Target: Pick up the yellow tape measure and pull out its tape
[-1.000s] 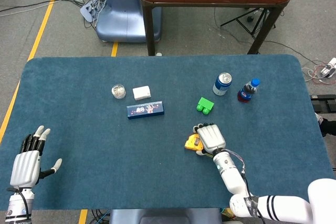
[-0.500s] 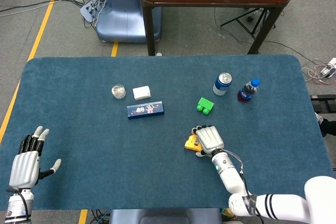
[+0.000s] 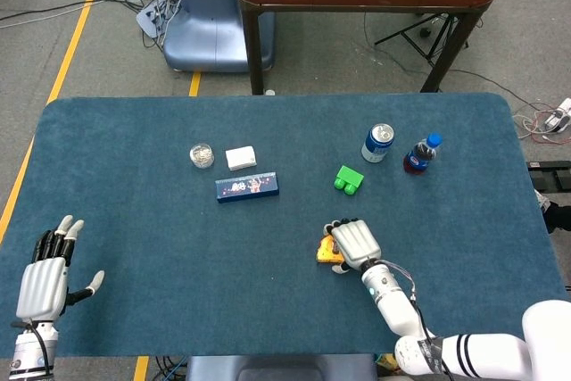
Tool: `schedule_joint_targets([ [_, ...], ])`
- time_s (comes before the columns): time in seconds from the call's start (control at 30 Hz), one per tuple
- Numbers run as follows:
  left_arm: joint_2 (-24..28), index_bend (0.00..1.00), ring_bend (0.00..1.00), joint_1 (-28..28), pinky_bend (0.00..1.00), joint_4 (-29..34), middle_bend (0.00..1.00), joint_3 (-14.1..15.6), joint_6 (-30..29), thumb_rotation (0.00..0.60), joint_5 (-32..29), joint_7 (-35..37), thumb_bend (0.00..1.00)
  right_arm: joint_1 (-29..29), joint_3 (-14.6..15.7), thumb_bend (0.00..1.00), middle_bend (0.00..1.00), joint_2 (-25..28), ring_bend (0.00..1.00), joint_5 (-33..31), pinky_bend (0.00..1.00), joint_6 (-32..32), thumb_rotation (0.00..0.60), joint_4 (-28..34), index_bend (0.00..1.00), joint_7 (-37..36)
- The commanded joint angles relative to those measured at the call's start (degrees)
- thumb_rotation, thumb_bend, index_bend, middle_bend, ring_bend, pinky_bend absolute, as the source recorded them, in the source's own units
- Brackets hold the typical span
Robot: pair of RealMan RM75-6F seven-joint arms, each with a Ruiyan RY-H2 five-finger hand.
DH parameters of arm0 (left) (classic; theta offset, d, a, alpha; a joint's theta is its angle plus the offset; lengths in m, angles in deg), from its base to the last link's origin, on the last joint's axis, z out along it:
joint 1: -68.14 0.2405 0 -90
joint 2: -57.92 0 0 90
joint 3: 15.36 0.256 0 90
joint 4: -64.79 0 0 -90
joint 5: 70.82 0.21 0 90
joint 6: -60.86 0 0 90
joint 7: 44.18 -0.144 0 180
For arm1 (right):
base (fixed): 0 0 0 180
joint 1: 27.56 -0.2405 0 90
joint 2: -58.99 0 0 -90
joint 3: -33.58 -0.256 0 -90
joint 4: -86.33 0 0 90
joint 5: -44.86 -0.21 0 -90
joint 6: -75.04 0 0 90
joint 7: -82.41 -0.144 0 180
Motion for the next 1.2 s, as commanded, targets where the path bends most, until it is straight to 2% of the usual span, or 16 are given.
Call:
schedule_joint_targets([
  [0.03,-0.03,0.07,0.00,0.06,0.00,-0.02,0.00,-0.04,-0.04,0.600,-0.08,-0.08,0.25,-0.33,-0.13,0.11,0.33,0.00,0.29,-0.34,0.33,0.36,0.600,-0.26,0.32,-0.04],
  [0.13,-0.06,0.07,0.00,0.11,0.00,-0.06,0.00,-0.15,-0.13,0.600,-0.17,-0.17,0.25,-0.61,-0.13,0.18,0.34,-0.15,0.29,-0.65,0.33,0.64,0.600,-0.58,0.32,-0.05],
  [0.23,-0.11,0.07,0.00,-0.03,0.00,-0.12,0.00,-0.37,0.03,0.600,-0.30,-0.21,0.25,-0.99,-0.34,0.32,0.37,-0.64,0.29,-0.76,0.33,1.09,0.600,-1.10,0.32,-0.45],
  [0.3,-0.12,0.07,0.00,-0.25,0.00,-0.12,0.00,-0.57,0.30,0.600,-0.37,-0.17,0.25,-1.10,-0.44,0.49,0.42,-0.88,0.33,-0.38,0.33,0.97,0.600,-1.24,0.36,-0.71],
  [0.37,0.01,0.07,0.00,-0.86,0.00,-0.03,0.00,-0.98,1.21,0.600,-0.64,0.26,0.25,-1.21,-0.78,0.61,0.47,-0.75,0.36,-0.29,0.33,1.07,0.600,-0.82,0.42,-1.33],
  [0.5,0.84,0.08,0.00,-3.31,0.00,0.62,0.00,-2.66,4.99,0.600,-2.10,1.97,0.25,-2.15,-2.74,0.73,0.54,0.11,0.42,-0.33,0.33,1.96,0.600,1.20,0.51,-2.96],
  [0.67,1.13,0.08,0.00,-8.25,0.00,1.29,0.00,-6.37,11.50,0.600,-4.90,5.76,0.25,-5.07,-7.20,0.75,0.57,0.83,0.47,-2.14,0.34,2.52,0.600,3.83,0.55,-3.42],
  [0.9,-1.19,0.08,0.00,-15.21,0.00,0.09,0.00,-10.27,19.58,0.600,-8.99,8.90,0.25,-10.45,-12.26,0.76,0.61,-0.34,0.51,-6.05,0.36,-0.14,0.600,6.86,0.57,0.64],
  [1.03,-3.44,0.07,0.00,-17.97,0.00,-1.72,0.00,-12.19,22.67,0.600,-11.79,12.37,0.25,-13.76,-14.34,0.77,0.61,-1.90,0.52,-9.42,0.37,-1.62,0.600,6.53,0.59,3.42],
  [1.2,-5.15,0.04,0.00,-20.20,0.00,-2.98,0.00,-12.86,25.21,0.600,-13.38,14.94,0.25,-17.30,-15.77,0.78,0.62,-3.80,0.53,-13.11,0.37,-3.52,0.600,4.75,0.60,6.55],
])
